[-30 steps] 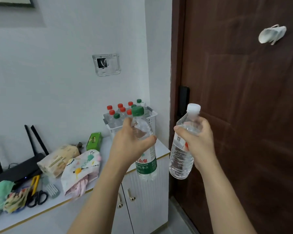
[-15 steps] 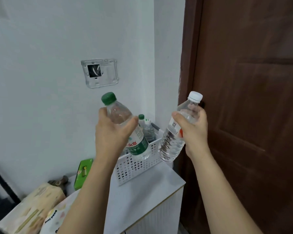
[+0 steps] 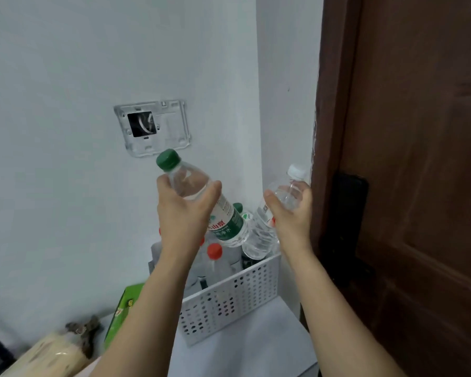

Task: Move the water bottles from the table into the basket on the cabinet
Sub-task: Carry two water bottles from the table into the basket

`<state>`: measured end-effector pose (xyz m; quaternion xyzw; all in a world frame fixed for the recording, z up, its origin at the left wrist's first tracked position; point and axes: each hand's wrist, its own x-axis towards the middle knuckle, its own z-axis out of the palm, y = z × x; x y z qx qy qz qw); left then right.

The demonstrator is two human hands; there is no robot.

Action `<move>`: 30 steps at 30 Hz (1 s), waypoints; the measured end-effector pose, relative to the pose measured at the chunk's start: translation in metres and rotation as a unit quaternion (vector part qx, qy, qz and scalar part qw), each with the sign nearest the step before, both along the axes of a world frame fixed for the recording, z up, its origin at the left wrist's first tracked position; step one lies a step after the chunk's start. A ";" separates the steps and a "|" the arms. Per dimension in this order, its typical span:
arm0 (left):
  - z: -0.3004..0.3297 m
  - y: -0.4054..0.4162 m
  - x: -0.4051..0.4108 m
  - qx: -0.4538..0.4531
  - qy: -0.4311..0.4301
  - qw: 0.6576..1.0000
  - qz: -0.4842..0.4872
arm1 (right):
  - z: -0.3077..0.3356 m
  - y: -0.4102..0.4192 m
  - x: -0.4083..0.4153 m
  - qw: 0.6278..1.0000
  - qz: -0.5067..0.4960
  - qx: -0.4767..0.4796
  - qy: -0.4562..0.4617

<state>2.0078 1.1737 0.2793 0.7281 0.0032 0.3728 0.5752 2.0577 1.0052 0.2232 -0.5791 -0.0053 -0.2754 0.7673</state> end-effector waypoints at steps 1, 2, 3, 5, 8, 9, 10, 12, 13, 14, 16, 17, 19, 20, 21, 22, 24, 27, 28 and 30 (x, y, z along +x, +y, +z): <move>-0.004 -0.003 0.005 0.006 0.002 1.000 0.000 | -0.002 -0.001 0.007 1.000 0.004 -0.007 -0.004; -0.009 -0.006 0.010 0.012 0.006 1.000 -0.001 | -0.003 -0.001 0.013 1.000 0.010 -0.021 -0.007; -0.013 -0.008 0.014 0.017 0.012 1.000 -0.002 | -0.005 -0.002 0.018 0.999 0.016 -0.039 -0.011; -0.020 -0.012 0.023 0.026 0.028 0.999 -0.010 | -0.012 -0.004 0.026 0.997 0.033 -0.068 -0.005; -0.034 -0.017 0.033 0.061 0.068 0.995 -0.026 | -0.033 -0.006 0.033 0.994 0.048 -0.095 0.017; -0.040 -0.018 0.035 0.078 0.081 0.993 -0.031 | -0.040 -0.007 0.034 0.993 0.050 -0.103 0.026; -0.046 -0.019 0.036 0.096 0.095 0.990 -0.034 | -0.047 -0.008 0.035 0.992 0.053 -0.108 0.035; -0.058 -0.020 0.037 0.129 0.125 0.983 -0.042 | -0.059 -0.008 0.037 0.990 0.067 -0.115 0.048; -0.063 -0.020 0.037 0.141 0.140 0.979 -0.046 | -0.064 -0.007 0.037 0.988 0.079 -0.122 0.051; -0.067 -0.019 0.036 0.155 0.155 0.974 -0.051 | -0.068 -0.006 0.038 0.986 0.089 -0.132 0.054; -0.074 -0.017 0.037 0.189 0.192 0.961 -0.060 | -0.075 -0.004 0.040 0.981 0.097 -0.158 0.059; -0.077 -0.016 0.038 0.211 0.211 0.952 -0.061 | -0.078 -0.004 0.041 0.978 0.098 -0.173 0.059; -0.083 -0.016 0.040 0.281 0.241 0.928 -0.044 | -0.083 -0.004 0.045 0.973 0.098 -0.199 0.061; -0.085 -0.016 0.040 0.317 0.250 0.914 -0.031 | -0.085 -0.004 0.046 0.970 0.096 -0.211 0.065; -0.086 -0.017 0.040 0.344 0.257 0.903 -0.022 | -0.086 -0.004 0.047 0.967 0.091 -0.225 0.072; -0.087 -0.018 0.040 0.360 0.263 0.895 -0.021 | -0.087 -0.003 0.047 0.964 0.086 -0.239 0.079; -0.088 -0.019 0.042 0.376 0.280 0.883 -0.027 | -0.090 -0.004 0.046 0.957 0.073 -0.268 0.089; -0.086 -0.015 0.044 0.408 0.313 0.857 -0.033 | -0.098 -0.007 0.042 0.946 0.060 -0.307 0.082; -0.087 -0.013 0.044 0.427 0.326 0.843 -0.034 | -0.100 -0.007 0.040 0.944 0.059 -0.316 0.078; -0.088 -0.010 0.045 0.458 0.342 0.820 -0.032 | -0.102 -0.008 0.039 0.944 0.060 -0.318 0.073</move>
